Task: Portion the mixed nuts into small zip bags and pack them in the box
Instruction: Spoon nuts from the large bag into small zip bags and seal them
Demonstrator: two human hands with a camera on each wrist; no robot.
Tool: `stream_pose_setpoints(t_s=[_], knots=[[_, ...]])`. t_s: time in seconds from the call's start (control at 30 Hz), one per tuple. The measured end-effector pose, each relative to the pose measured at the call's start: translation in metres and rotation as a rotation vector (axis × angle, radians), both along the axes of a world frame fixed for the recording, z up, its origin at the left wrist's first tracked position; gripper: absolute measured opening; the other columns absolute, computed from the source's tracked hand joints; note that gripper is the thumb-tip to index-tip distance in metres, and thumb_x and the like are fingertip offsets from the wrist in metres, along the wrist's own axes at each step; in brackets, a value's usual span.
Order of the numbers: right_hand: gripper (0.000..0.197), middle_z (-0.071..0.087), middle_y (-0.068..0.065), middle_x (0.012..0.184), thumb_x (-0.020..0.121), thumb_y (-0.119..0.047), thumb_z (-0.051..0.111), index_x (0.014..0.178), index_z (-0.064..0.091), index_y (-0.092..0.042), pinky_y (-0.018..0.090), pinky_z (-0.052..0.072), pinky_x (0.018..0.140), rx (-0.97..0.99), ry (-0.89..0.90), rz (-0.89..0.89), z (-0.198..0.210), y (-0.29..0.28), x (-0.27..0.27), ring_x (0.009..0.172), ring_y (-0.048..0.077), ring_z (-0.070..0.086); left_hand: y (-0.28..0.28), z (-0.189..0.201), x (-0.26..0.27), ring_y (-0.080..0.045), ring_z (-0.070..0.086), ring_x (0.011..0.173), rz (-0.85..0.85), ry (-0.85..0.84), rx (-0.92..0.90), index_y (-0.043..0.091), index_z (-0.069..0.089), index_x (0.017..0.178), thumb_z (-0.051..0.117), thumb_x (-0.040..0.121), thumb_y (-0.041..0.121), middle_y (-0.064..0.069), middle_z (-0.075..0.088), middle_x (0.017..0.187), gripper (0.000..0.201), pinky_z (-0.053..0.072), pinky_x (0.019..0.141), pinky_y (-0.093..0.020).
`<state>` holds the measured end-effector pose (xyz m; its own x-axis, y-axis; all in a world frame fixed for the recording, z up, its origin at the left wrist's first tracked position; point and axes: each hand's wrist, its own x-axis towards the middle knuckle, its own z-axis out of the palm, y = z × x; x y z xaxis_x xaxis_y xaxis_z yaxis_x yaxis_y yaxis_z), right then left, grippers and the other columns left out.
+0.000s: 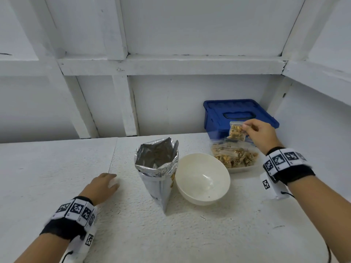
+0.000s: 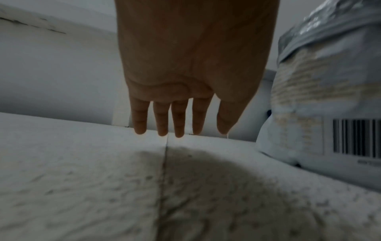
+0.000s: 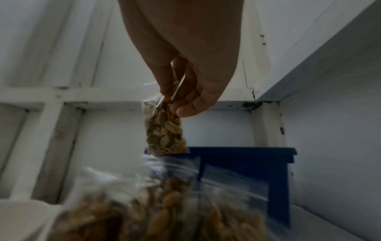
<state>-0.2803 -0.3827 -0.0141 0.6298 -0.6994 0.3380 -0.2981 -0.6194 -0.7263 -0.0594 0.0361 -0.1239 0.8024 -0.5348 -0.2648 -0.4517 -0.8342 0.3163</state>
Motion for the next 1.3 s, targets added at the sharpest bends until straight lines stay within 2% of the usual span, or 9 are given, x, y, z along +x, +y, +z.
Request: stream_pose_setpoints(t_s=[0.2, 0.43, 0.57, 0.7, 0.87, 0.97, 1.1, 1.2, 1.3], knots=[[0.016, 0.067, 0.015, 0.098, 0.092, -0.015, 0.053, 0.098, 0.064, -0.005, 0.032, 0.043, 0.082, -0.09, 0.329, -0.011, -0.025, -0.011, 0.005, 0.095, 0.03, 0.059, 0.002, -0.02, 0.005, -0.027, 0.012, 0.143, 0.045, 0.054, 0.107, 0.016, 0.023, 0.146, 0.05, 0.091, 0.046, -0.01, 0.012, 0.156, 0.068, 0.017, 0.116, -0.039], [0.017, 0.066, 0.015, 0.104, 0.092, -0.02, 0.053, 0.099, 0.064, -0.009, 0.027, 0.039, 0.078, -0.012, 0.472, -0.021, -0.041, -0.014, -0.003, 0.099, 0.03, 0.058, 0.0, -0.023, 0.006, -0.03, 0.008, 0.143, 0.072, 0.055, 0.143, 0.016, 0.015, 0.147, 0.048, 0.09, 0.051, -0.011, 0.005, 0.156, 0.075, 0.015, 0.116, -0.04], [0.02, 0.064, 0.012, 0.109, 0.09, -0.02, 0.055, 0.107, 0.061, -0.011, 0.03, 0.042, 0.086, -0.013, 0.423, 0.008, -0.036, -0.008, -0.004, 0.105, 0.028, 0.056, 0.0, -0.022, 0.005, -0.029, 0.007, 0.143, 0.077, 0.057, 0.15, 0.016, 0.014, 0.148, 0.047, 0.09, 0.051, -0.01, 0.004, 0.157, 0.075, 0.014, 0.117, -0.039], [0.028, 0.062, 0.01, 0.115, 0.088, -0.024, 0.058, 0.113, 0.059, -0.012, 0.048, 0.042, 0.091, -0.304, 0.358, -0.02, -0.023, 0.016, 0.002, 0.11, 0.03, 0.051, -0.001, -0.02, 0.003, -0.029, 0.006, 0.144, 0.074, 0.059, 0.157, 0.015, 0.013, 0.148, 0.047, 0.091, 0.05, -0.01, 0.003, 0.157, 0.075, 0.014, 0.117, -0.04], [0.025, 0.063, 0.004, 0.108, 0.091, -0.024, 0.054, 0.112, 0.061, -0.012, 0.037, 0.043, 0.09, -0.296, 0.277, 0.175, -0.014, 0.086, 0.01, 0.103, 0.021, 0.053, -0.001, -0.02, 0.004, -0.031, 0.012, 0.141, 0.053, 0.054, 0.166, 0.014, 0.016, 0.146, 0.046, 0.091, 0.05, -0.011, 0.008, 0.155, 0.072, 0.019, 0.114, -0.046], [0.029, 0.063, 0.001, 0.109, 0.091, -0.031, 0.056, 0.115, 0.06, -0.016, 0.027, 0.045, 0.088, -0.154, 0.52, 0.397, -0.034, 0.115, 0.016, 0.095, 0.012, 0.055, -0.003, -0.018, 0.002, -0.029, 0.008, 0.142, 0.055, 0.051, 0.183, 0.014, 0.014, 0.147, 0.044, 0.092, 0.048, -0.011, 0.004, 0.156, 0.071, 0.017, 0.115, -0.047], [0.062, 0.042, 0.007, 0.138, 0.084, -0.044, 0.061, 0.138, 0.04, -0.022, 0.036, 0.036, 0.102, -0.154, 0.988, 0.549, -0.071, 0.129, 0.023, 0.123, 0.025, 0.042, -0.004, -0.018, -0.001, -0.029, 0.007, 0.143, 0.06, 0.035, 0.191, 0.015, 0.014, 0.146, 0.044, 0.092, 0.048, -0.01, 0.004, 0.156, 0.07, 0.018, 0.114, -0.046], [0.067, 0.036, 0.009, 0.141, 0.084, -0.039, 0.059, 0.143, 0.03, -0.026, 0.043, 0.039, 0.101, -0.218, 1.092, 0.572, -0.086, 0.134, 0.025, 0.125, 0.03, 0.04, -0.004, -0.018, -0.002, -0.029, 0.006, 0.143, 0.075, 0.036, 0.191, 0.016, 0.014, 0.147, 0.044, 0.092, 0.049, -0.01, 0.003, 0.157, 0.071, 0.017, 0.115, -0.046], [0.053, 0.047, 0.009, 0.127, 0.086, -0.035, 0.058, 0.134, 0.044, -0.02, 0.037, 0.044, 0.091, -0.29, 1.093, 0.517, -0.089, 0.137, 0.028, 0.113, 0.029, 0.05, -0.005, -0.016, -0.004, -0.029, 0.006, 0.143, 0.077, 0.036, 0.189, 0.016, 0.014, 0.147, 0.045, 0.092, 0.049, -0.009, 0.003, 0.157, 0.071, 0.016, 0.115, -0.047]])
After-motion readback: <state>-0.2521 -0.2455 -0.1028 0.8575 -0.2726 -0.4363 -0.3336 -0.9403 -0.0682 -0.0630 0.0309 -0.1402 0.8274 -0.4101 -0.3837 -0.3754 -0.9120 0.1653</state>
